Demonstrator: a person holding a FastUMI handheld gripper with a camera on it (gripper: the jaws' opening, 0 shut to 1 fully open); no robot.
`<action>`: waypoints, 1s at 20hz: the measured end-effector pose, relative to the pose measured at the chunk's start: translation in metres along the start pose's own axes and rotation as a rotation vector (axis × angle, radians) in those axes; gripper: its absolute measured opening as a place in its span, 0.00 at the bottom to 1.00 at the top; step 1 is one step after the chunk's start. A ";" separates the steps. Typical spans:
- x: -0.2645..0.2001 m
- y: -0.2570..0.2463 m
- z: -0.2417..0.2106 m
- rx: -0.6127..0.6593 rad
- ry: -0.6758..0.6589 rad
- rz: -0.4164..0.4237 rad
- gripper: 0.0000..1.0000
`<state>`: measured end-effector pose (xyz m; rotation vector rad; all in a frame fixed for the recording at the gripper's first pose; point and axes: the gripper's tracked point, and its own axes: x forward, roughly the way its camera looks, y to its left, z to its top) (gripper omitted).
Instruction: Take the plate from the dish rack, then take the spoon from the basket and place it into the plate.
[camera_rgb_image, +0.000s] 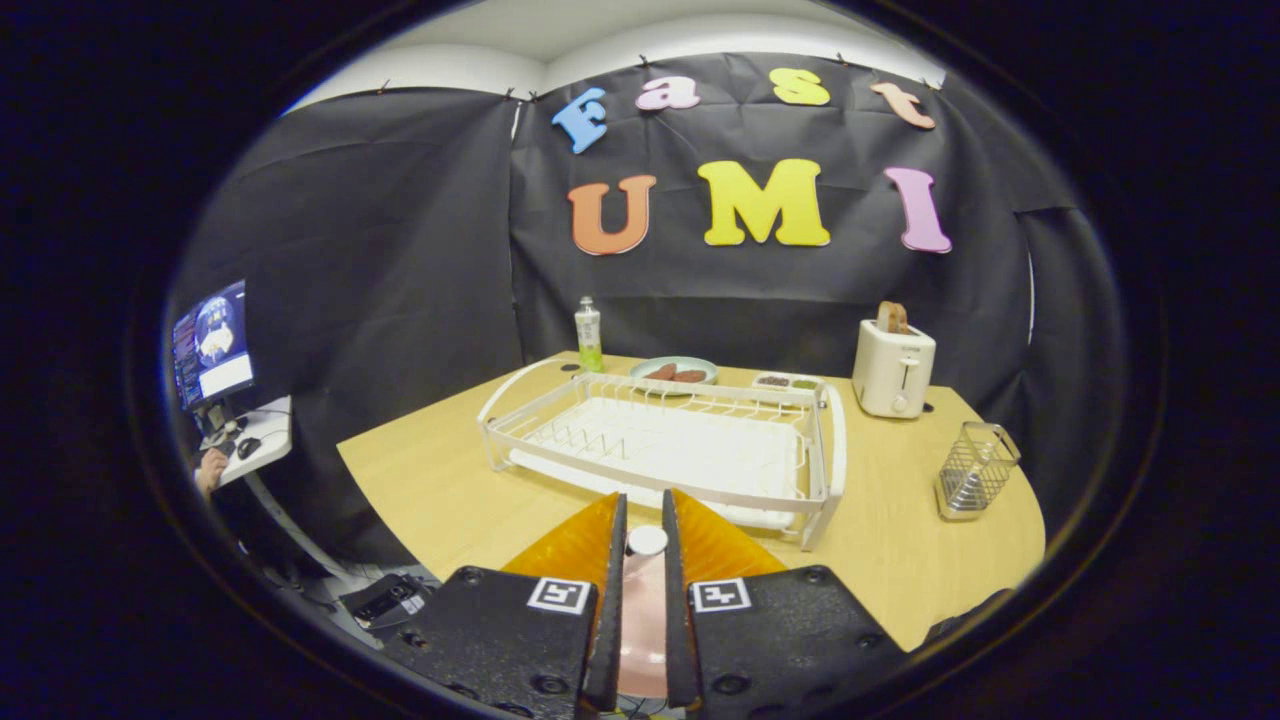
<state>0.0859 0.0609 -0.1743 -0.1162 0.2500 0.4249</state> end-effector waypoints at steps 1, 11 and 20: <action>-0.001 -0.011 0.003 0.012 -0.003 -0.026 0.27; -0.055 -0.068 0.050 0.053 -0.156 -0.324 0.99; -0.159 -0.065 0.079 0.111 -0.302 -0.409 1.00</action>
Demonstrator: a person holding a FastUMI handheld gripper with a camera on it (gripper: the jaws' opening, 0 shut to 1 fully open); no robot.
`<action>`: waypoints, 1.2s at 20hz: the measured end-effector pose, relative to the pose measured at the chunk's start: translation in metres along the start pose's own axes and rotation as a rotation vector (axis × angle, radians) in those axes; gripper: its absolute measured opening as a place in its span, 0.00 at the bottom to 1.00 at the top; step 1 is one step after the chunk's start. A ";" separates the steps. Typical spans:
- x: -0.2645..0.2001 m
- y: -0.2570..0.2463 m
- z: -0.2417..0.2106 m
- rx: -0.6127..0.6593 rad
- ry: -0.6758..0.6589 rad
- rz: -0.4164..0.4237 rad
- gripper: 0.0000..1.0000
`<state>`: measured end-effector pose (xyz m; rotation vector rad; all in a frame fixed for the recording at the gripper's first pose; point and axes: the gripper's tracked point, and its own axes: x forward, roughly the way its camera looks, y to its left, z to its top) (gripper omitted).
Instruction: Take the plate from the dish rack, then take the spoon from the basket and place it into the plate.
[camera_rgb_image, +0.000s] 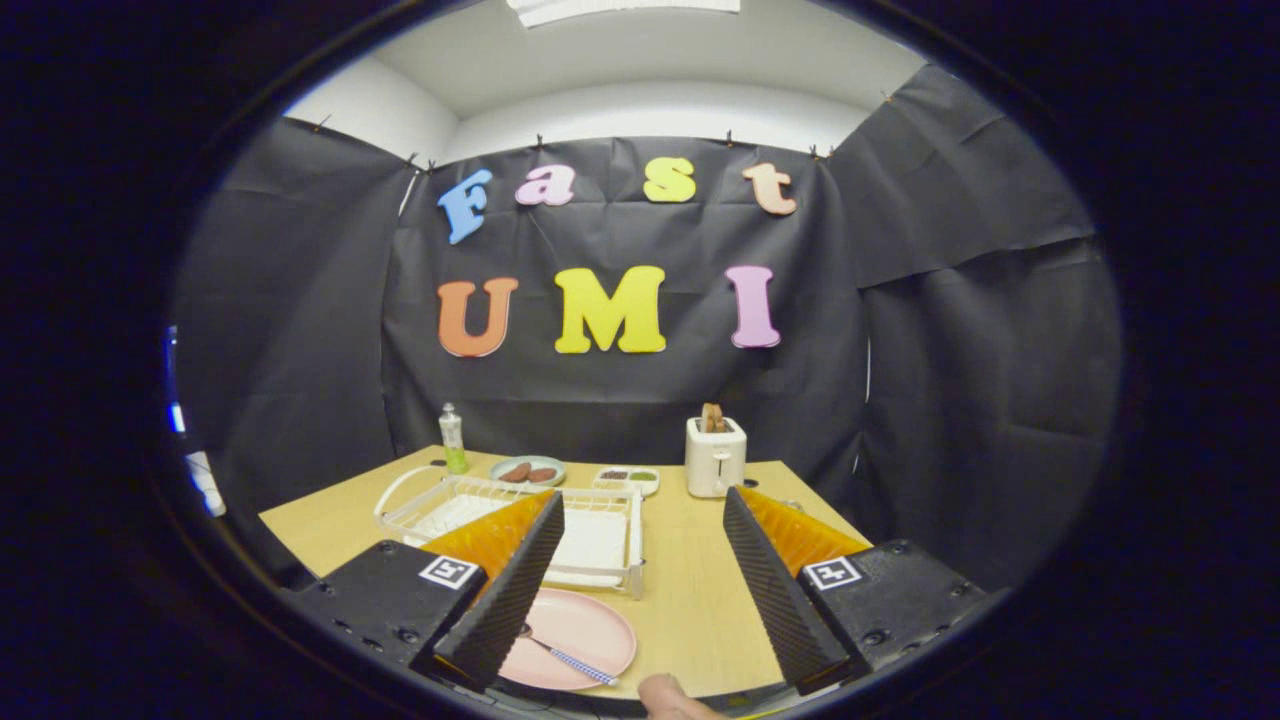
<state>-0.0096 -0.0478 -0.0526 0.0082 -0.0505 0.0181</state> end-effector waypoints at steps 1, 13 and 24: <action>-0.009 0.000 0.004 0.006 0.002 0.009 1.00; -0.065 -0.015 0.025 0.018 -0.071 0.004 1.00; -0.057 -0.012 0.010 0.023 -0.010 0.023 1.00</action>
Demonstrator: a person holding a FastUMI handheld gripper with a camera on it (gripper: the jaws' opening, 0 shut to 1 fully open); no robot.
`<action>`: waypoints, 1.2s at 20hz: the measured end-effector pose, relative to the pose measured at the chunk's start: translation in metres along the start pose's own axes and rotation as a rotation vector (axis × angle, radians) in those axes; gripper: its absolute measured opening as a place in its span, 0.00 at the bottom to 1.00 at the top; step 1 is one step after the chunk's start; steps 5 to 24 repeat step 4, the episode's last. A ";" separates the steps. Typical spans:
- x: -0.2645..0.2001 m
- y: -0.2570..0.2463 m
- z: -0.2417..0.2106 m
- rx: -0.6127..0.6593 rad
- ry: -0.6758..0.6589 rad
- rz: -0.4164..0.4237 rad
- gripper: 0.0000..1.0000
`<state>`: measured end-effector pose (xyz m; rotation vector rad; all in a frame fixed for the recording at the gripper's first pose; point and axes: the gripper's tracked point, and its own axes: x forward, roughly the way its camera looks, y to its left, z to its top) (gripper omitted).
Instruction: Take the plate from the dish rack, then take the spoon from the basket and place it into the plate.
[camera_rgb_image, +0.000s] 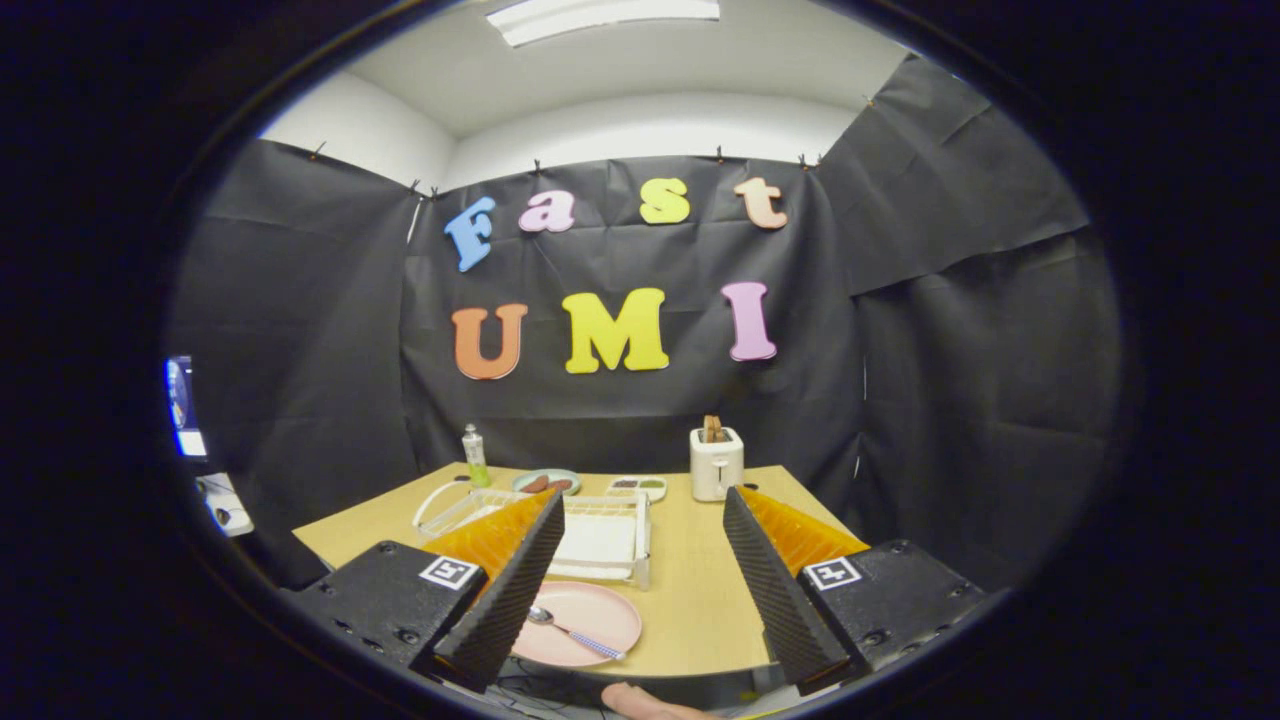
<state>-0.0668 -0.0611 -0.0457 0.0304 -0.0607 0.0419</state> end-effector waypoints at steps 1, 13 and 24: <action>0.000 -0.002 0.000 -0.001 0.003 -0.003 1.00; 0.002 -0.002 0.001 0.003 0.007 -0.003 1.00; 0.002 -0.002 0.001 0.003 0.007 -0.003 1.00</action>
